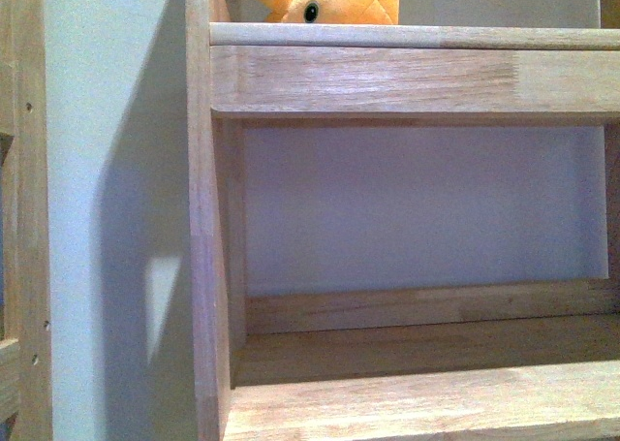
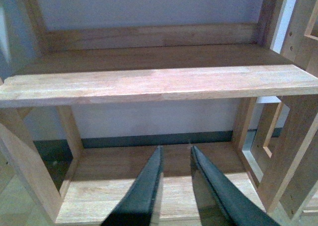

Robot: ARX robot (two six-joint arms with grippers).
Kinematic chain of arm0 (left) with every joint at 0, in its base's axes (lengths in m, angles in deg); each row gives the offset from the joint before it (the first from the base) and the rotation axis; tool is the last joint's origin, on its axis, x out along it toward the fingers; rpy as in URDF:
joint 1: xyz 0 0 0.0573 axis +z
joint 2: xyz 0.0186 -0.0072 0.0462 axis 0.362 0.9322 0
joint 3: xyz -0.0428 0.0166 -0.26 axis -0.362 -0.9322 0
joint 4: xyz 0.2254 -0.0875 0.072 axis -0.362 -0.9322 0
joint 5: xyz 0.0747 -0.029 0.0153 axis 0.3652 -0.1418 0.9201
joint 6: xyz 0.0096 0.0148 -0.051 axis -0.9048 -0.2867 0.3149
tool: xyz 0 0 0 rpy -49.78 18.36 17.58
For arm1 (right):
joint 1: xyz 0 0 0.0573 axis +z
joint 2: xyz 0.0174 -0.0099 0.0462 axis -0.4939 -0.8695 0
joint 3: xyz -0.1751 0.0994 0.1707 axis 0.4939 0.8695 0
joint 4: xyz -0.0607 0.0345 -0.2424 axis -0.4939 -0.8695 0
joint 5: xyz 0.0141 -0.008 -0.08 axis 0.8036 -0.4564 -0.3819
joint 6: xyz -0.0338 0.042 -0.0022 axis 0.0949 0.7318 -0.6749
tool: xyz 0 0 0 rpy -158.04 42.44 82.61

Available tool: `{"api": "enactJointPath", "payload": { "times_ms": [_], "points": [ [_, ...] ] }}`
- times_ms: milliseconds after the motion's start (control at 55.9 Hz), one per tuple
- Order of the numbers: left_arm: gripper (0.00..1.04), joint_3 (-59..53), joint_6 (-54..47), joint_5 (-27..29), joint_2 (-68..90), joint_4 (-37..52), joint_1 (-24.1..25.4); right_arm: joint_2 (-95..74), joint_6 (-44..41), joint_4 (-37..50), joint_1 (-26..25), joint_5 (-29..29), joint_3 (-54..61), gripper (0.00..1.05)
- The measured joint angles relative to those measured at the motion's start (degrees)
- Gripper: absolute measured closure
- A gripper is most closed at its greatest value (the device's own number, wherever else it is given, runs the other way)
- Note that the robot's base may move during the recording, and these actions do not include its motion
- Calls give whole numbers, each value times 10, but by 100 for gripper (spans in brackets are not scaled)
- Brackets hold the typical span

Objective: Put away toys

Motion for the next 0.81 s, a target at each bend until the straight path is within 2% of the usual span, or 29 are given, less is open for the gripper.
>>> {"api": "enactJointPath", "payload": {
  "times_ms": [125, 806],
  "points": [
    [6, 0, 0, 0, 0, 0, 0, 14, -6, 8, 0, 0, 22, 102],
    [6, 0, 0, 0, 0, 0, 0, 62, -6, 25, 0, 0, 84, 101]
  ]
}}
